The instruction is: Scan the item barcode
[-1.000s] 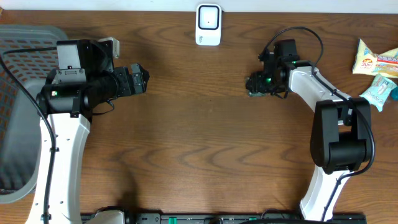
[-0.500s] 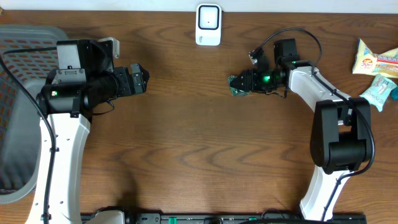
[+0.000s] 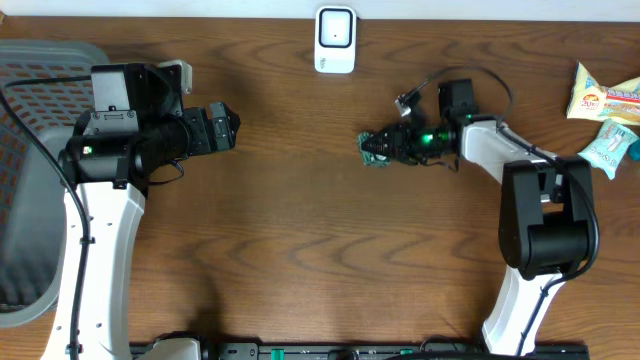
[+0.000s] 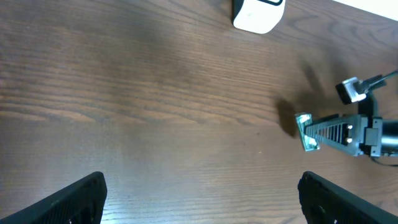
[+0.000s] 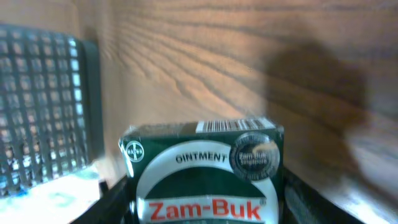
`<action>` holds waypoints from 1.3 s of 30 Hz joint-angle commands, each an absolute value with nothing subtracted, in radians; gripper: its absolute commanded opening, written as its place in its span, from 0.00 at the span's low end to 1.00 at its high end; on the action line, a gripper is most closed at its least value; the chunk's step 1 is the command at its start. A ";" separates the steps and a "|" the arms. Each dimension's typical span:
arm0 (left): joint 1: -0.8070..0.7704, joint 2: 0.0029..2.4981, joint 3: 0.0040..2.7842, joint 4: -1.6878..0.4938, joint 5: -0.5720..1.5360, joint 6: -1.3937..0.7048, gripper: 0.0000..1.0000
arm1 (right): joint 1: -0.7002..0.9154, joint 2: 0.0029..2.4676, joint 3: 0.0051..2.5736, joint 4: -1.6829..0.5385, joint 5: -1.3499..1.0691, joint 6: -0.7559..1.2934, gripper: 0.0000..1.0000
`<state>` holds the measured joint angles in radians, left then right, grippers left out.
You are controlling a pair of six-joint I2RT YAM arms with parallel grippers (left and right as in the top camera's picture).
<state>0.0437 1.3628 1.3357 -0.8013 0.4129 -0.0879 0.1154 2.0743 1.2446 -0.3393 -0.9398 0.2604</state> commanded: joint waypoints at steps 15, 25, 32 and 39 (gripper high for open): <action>0.043 1.365 1.337 -0.801 0.406 -0.075 0.97 | 0.076 2.067 1.105 -0.138 -1.105 0.518 0.55; 0.043 1.365 1.337 -0.801 0.406 -0.075 0.98 | -0.046 2.067 1.017 -0.140 -1.102 0.564 0.69; 0.043 1.365 1.337 -0.801 0.406 -0.075 0.98 | -0.108 2.067 1.018 -0.137 -1.102 0.583 0.63; 0.043 1.365 1.337 -0.801 0.406 -0.075 0.98 | -0.131 2.066 1.029 -0.138 -1.136 0.591 0.67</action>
